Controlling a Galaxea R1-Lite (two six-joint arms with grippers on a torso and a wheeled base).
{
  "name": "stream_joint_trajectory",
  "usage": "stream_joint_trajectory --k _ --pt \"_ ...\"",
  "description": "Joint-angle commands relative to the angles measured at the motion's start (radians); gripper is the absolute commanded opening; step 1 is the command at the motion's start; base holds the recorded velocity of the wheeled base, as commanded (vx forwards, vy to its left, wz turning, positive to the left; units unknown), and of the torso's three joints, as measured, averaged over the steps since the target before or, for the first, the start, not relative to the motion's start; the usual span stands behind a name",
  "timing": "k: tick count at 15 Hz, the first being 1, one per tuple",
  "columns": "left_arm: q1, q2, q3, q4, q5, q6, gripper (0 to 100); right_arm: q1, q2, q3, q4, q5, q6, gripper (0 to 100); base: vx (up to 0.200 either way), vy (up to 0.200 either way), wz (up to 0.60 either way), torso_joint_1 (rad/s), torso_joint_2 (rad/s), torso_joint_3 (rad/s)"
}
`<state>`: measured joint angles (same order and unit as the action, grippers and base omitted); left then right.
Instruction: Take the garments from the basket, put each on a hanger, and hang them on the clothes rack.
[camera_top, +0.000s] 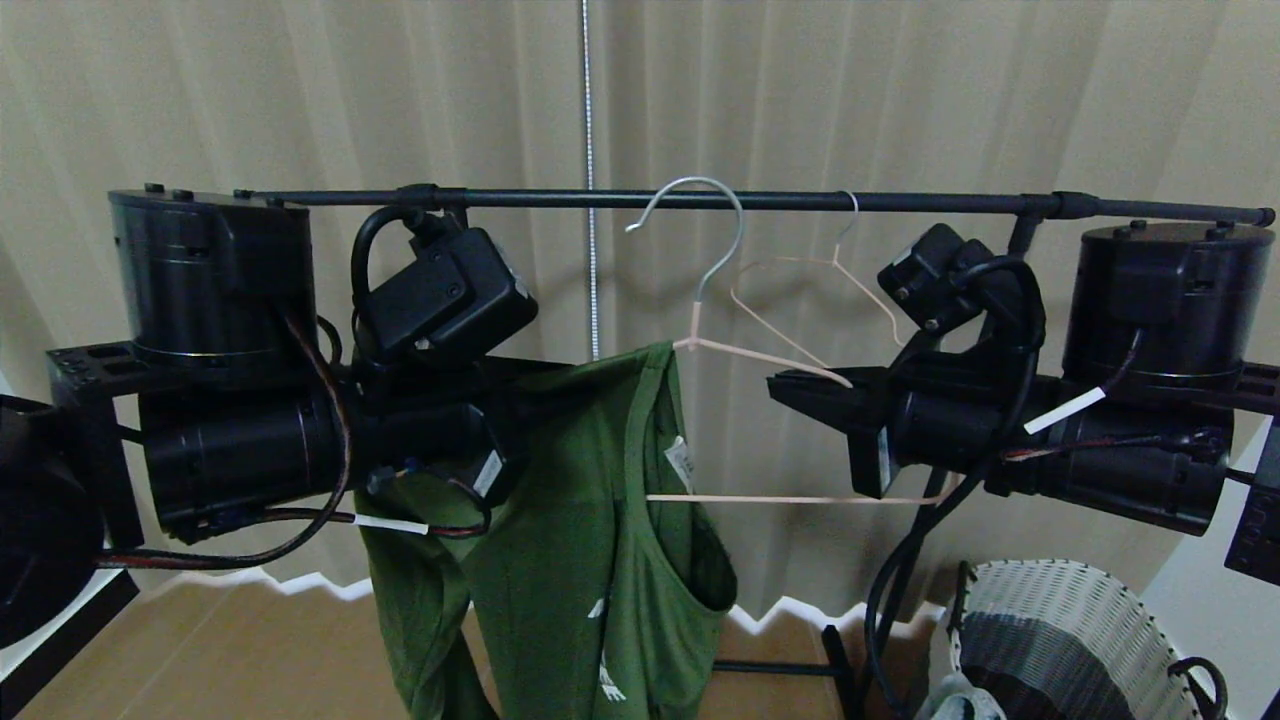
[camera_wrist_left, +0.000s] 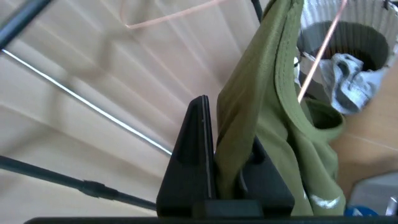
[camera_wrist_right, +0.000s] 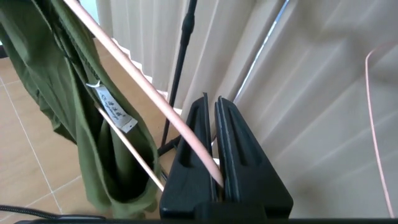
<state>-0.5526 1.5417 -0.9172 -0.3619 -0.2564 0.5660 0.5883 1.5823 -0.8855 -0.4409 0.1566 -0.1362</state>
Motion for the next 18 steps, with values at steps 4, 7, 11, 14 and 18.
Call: stream_joint_trajectory --k 4,7,11,14,18 --pt "0.000 -0.002 0.044 -0.074 0.072 -0.001 0 -0.001 -0.010 0.002 0.004 -0.002 -0.003 100 0.000 0.000 0.00 0.000 0.00 0.000" --pt "0.002 -0.002 0.046 -0.074 0.086 -0.003 0 -0.001 -0.019 0.008 0.001 -0.005 0.000 100 0.000 0.000 0.00 0.000 0.00 0.000" --pt "0.002 0.000 0.047 -0.074 0.164 -0.005 0 -0.002 -0.044 0.023 0.001 -0.006 0.000 100 0.000 0.000 0.00 0.000 0.00 0.000" --pt "0.006 0.001 0.046 -0.071 0.333 -0.006 0 -0.007 -0.091 0.109 0.001 -0.008 -0.002 100 0.000 0.000 0.00 0.000 0.00 0.000" --pt "-0.001 0.000 0.043 -0.075 0.419 -0.052 0 -0.008 -0.108 0.188 -0.001 -0.006 0.000 100 0.000 0.000 0.00 0.000 0.00 0.000"
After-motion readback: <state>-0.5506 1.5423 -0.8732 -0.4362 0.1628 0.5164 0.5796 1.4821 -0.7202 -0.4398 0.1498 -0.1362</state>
